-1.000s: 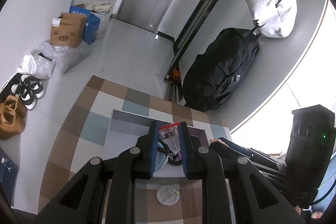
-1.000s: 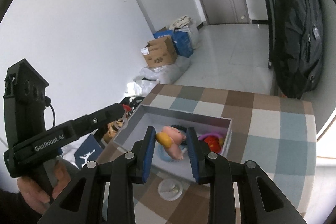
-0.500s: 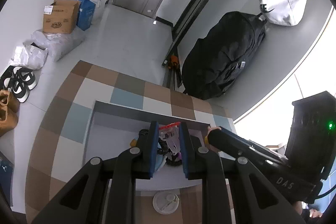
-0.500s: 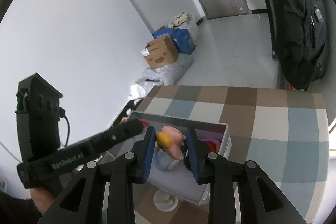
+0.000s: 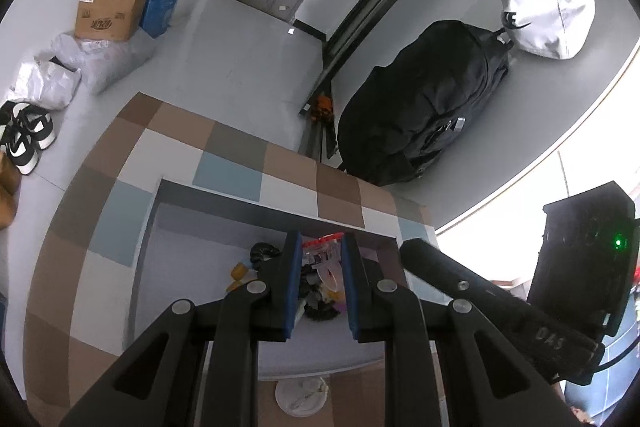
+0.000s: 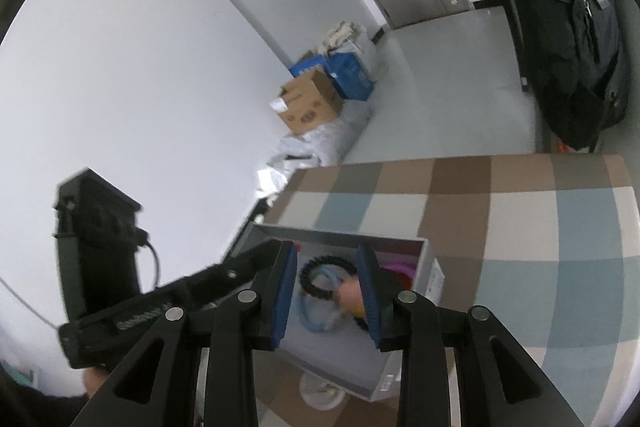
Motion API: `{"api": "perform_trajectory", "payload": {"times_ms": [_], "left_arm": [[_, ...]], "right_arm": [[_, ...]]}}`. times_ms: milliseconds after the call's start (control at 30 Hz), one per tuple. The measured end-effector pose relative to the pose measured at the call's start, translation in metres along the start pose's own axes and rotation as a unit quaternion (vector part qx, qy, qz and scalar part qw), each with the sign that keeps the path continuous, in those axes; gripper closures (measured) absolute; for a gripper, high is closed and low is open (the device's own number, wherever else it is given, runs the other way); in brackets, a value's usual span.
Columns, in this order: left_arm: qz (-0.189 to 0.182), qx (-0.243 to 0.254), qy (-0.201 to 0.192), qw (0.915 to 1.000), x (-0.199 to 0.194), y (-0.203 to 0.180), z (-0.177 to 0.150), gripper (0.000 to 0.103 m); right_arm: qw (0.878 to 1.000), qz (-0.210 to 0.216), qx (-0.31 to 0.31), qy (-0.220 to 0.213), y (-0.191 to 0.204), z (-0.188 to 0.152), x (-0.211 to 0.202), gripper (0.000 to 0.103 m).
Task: Organize jewelry
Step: 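Grasp the red-capped badge with the left gripper while the right gripper carries the figure to the box, then release the figure and badge into the grey box and withdraw both grippers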
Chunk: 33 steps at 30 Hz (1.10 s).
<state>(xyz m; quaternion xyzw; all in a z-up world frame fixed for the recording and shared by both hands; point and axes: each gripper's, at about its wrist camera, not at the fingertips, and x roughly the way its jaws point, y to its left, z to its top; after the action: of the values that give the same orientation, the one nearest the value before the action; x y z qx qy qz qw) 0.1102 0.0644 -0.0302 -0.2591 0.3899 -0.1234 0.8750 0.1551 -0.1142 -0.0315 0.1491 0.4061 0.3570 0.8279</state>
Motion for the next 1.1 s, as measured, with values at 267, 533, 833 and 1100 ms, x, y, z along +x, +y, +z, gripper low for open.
{"api": "perform_trajectory", "payload": {"times_ms": [267,533,833,1100], "left_arm": [[-0.006,0.001,-0.006,1.0000,-0.005,-0.004,-0.001,0.054],[0.021,-0.012,-0.004,0.9997,-0.009,0.001,-0.001,0.048],[0.069,0.012,-0.022,0.9973,-0.027,0.001,-0.010,0.035],[0.105,0.046,-0.027,0.9931,-0.040,-0.007,-0.023,0.028]], "right_arm": [[0.999,-0.019,-0.002,-0.029,0.000,0.001,-0.016,0.051],[0.999,-0.035,-0.004,-0.029,0.002,-0.001,-0.024,0.042],[0.997,-0.068,-0.034,-0.020,0.011,-0.022,-0.028,0.030],[0.994,-0.087,-0.060,-0.019,0.025,-0.044,-0.036,0.021]]}}
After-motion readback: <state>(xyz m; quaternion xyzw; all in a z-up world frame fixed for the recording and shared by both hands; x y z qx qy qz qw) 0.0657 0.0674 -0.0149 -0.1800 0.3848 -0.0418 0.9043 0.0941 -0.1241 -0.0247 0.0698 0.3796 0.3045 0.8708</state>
